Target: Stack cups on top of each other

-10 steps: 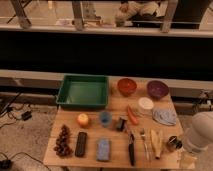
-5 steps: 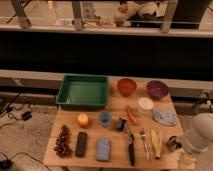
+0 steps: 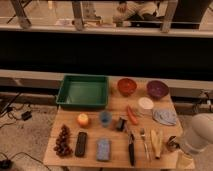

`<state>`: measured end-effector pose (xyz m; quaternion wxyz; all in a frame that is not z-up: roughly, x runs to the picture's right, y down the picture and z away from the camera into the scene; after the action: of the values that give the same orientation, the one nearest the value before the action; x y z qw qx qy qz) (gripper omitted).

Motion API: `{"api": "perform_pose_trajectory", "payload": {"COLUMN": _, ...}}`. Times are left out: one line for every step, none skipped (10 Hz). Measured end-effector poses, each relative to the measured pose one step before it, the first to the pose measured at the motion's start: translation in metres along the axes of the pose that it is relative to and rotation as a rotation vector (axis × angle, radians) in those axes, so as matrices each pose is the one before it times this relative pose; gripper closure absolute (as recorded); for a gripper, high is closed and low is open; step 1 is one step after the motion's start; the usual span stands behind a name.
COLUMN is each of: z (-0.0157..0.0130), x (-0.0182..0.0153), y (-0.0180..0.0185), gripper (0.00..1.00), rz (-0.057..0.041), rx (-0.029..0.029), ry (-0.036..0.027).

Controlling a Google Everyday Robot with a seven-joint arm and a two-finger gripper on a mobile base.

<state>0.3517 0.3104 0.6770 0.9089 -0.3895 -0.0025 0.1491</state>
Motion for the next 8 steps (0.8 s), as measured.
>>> {"api": "perform_pose_trajectory", "payload": {"z": 0.00271, "x": 0.00072, "y": 0.00102, "gripper": 0.2, "rz": -0.00212, "rx": -0.00718, "ry": 0.00322}}
{"api": "perform_pose_trajectory", "payload": {"z": 0.00546, "x": 0.00285, "y": 0.002, "gripper": 0.2, "rz": -0.0013, "rx": -0.01386, "ry": 0.00758}}
{"api": "perform_pose_trajectory", "payload": {"z": 0.00521, "x": 0.00222, "y": 0.00138, "gripper": 0.2, "rz": -0.00077, "rx": -0.00891, "ry": 0.00458}}
{"api": "perform_pose_trajectory", "payload": {"z": 0.00337, "x": 0.00184, "y": 0.00089, "gripper": 0.2, "rz": -0.00066, "rx": -0.00684, "ry": 0.00372}}
{"api": "perform_pose_trajectory", "payload": {"z": 0.00436, "x": 0.00216, "y": 0.00098, "gripper": 0.22, "rz": -0.00336, "rx": -0.00845, "ry": 0.00429}}
{"api": "perform_pose_trajectory", "payload": {"z": 0.0027, "x": 0.00135, "y": 0.0004, "gripper": 0.29, "rz": -0.00204, "rx": -0.00571, "ry": 0.00318}}
{"api": "perform_pose_trajectory", "payload": {"z": 0.00282, "x": 0.00081, "y": -0.00034, "gripper": 0.39, "rz": -0.00237, "rx": -0.00549, "ry": 0.00278}}
{"api": "perform_pose_trajectory", "payload": {"z": 0.00185, "x": -0.00121, "y": -0.00078, "gripper": 0.5, "rz": -0.00588, "rx": -0.00398, "ry": 0.00241}}
